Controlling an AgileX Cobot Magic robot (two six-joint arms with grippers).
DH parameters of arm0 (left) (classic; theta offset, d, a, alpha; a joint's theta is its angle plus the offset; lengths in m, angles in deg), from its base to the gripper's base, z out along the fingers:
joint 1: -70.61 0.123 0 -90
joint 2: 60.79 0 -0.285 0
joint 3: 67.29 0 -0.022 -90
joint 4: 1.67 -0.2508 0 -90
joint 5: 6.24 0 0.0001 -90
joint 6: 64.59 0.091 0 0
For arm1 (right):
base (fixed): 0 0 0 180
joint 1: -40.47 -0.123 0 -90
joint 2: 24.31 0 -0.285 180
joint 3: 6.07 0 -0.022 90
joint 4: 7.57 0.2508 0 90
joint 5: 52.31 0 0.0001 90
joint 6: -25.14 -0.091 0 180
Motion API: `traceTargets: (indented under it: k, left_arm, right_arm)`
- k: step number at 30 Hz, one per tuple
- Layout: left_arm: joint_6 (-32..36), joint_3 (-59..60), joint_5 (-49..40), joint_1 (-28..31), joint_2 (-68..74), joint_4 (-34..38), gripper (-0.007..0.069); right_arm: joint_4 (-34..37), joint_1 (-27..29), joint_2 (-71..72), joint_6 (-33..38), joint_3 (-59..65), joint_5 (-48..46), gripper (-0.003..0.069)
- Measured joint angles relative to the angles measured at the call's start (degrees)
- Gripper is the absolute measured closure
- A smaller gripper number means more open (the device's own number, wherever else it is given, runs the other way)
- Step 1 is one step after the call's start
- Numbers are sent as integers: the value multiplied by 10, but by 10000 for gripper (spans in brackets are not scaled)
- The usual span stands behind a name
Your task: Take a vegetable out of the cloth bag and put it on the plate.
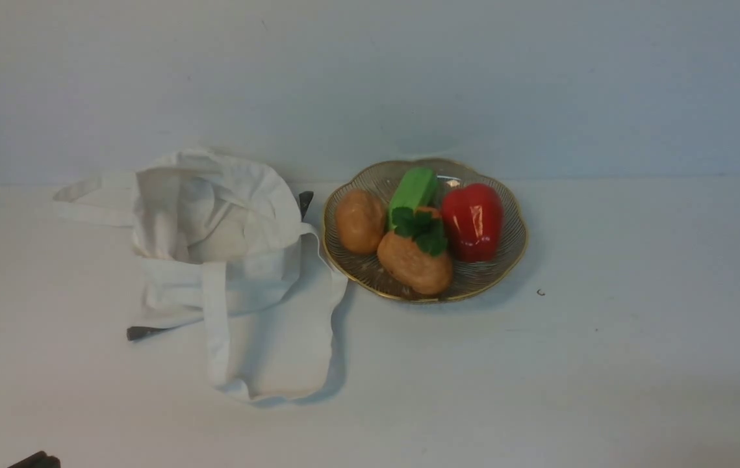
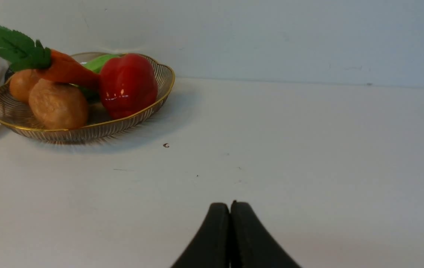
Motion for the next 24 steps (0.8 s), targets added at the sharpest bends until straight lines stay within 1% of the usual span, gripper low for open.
traceTargets:
  k: [2,3,4,5,6,7,9,10,13,17,24]
  left_arm:
    - [-25,27,32,10,-7,-41,629]
    - [-28,29,38,11,-9,-44,629]
    - [-65,54,66,33,-20,-81,629]
    - [-81,63,80,44,-26,-100,629]
    - [-97,73,98,55,-29,-114,629]
    - [-100,75,98,58,-29,-116,629]
    - [-140,101,133,97,-32,-139,629]
    - [-146,108,140,107,-32,-142,629]
    - [-153,125,145,120,-32,-148,629]
    - [-153,129,138,123,-32,-155,629]
    - [-153,130,95,128,-32,-156,629]
  right_arm:
    - [0,0,0,0,0,0,673]
    - [0,0,0,0,0,0,673]
    - [0,0,0,0,0,0,673]
    - [0,0,0,0,0,0,673]
    - [0,0,0,0,0,0,673]
    - [0,0,0,0,0,0,673]
    - [0,0,0,0,0,0,673]
    - [0,0,0,0,0,0,673]
    - [0,0,0,0,0,0,673]
    - [0,0,0,0,0,0,673]
    - [0,0,0,0,0,0,673]
